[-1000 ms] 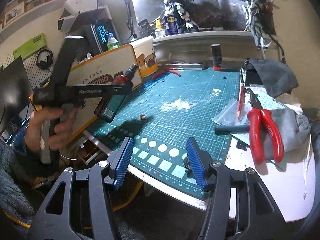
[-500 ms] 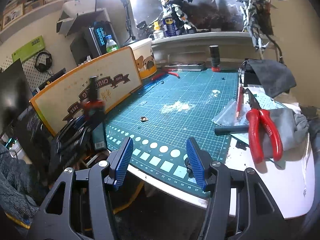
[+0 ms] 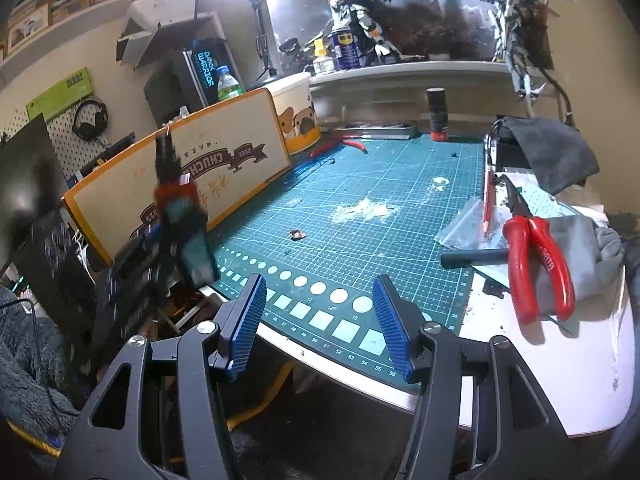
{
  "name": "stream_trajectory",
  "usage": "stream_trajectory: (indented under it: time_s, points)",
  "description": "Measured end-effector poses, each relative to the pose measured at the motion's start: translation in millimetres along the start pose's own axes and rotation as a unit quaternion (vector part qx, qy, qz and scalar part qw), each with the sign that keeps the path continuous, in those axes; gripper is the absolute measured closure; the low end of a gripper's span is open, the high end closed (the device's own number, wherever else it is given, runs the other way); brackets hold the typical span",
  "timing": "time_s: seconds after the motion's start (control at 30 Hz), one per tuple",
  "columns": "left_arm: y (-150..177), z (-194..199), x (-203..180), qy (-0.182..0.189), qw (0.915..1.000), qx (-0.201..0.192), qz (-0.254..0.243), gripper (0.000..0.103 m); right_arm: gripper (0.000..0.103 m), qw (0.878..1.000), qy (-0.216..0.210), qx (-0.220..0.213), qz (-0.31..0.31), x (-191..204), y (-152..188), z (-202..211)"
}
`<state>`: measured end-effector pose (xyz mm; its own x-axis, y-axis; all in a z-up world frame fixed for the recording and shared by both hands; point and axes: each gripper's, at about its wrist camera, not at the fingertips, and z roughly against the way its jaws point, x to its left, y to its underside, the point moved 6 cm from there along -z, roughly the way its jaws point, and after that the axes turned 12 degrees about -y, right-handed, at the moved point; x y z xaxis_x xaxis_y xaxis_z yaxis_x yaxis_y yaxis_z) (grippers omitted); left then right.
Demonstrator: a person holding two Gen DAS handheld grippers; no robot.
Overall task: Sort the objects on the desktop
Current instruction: 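Lift the bottle with the left gripper and turn it upright, then set the bottle upright on the mat and open the left gripper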
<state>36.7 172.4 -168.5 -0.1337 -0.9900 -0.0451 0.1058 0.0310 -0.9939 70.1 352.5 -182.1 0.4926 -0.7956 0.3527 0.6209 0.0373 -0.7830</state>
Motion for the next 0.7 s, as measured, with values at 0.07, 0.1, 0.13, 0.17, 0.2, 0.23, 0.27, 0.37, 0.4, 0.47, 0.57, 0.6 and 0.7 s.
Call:
stream_trajectory:
  time_s: [0.07,0.1,0.13,0.17,0.2,0.23,0.27,0.37,0.4,0.47,0.57,0.6,0.7]
  points:
    - [-5.9,-12.1,-1.5,-0.007,0.9999,-0.007,0.005,0.067,0.051,1.000,0.000,0.000,0.000,0.1,0.2,0.5]
    - [-4.2,-19.6,-3.1,-0.011,0.9999,-0.002,0.004,0.067,0.051,1.000,0.001,-0.001,0.001,0.2,0.1,1.1]
    - [-0.1,-24.1,-3.5,-0.013,0.9999,0.008,0.004,0.067,0.051,1.000,0.001,-0.001,0.001,0.3,0.0,1.9]
    - [4.5,-27.9,-3.6,-0.016,0.9997,0.018,0.003,0.067,0.051,1.000,0.002,-0.002,0.001,0.2,-0.2,2.9]
    - [9.0,-31.7,-3.8,-0.018,0.9994,0.028,0.003,0.067,0.051,1.000,0.002,-0.003,0.001,0.1,-0.4,3.9]
    - [15.1,-33.0,-3.6,-0.020,0.9991,0.037,0.001,0.067,0.051,1.000,0.003,-0.004,0.001,-0.1,-0.6,4.9]
    - [21.4,-32.7,-3.1,-0.022,0.9988,0.044,-0.003,0.067,0.051,1.000,0.002,-0.005,0.000,-0.5,-0.9,5.8]
    - [27.1,-21.1,-4.9,-0.025,0.9991,0.030,-0.018,0.067,0.050,1.000,0.001,-0.008,-0.002,-2.3,-1.0,7.3]
    - [28.7,-17.1,-5.6,-0.026,0.9991,0.025,-0.024,0.067,0.050,1.000,0.001,-0.008,-0.003,-2.8,-0.6,7.0]
    - [29.0,-12.2,-4.4,-0.025,0.9991,0.025,-0.023,0.067,0.050,1.000,0.000,-0.006,-0.005,-3.6,0.8,5.3]
    - [30.8,-6.4,-2.7,-0.024,0.9988,0.036,-0.020,0.066,0.050,1.000,-0.003,-0.002,-0.006,-3.1,2.8,1.8]
    - [32.1,-7.1,-2.8,-0.022,0.9986,0.045,-0.020,0.066,0.050,1.000,-0.005,-0.001,-0.006,-2.4,3.2,0.7]
    - [34.7,-11.3,-3.2,-0.015,0.9974,0.068,-0.019,0.058,0.049,1.000,-0.006,0.001,-0.004,-1.5,3.9,-1.9]
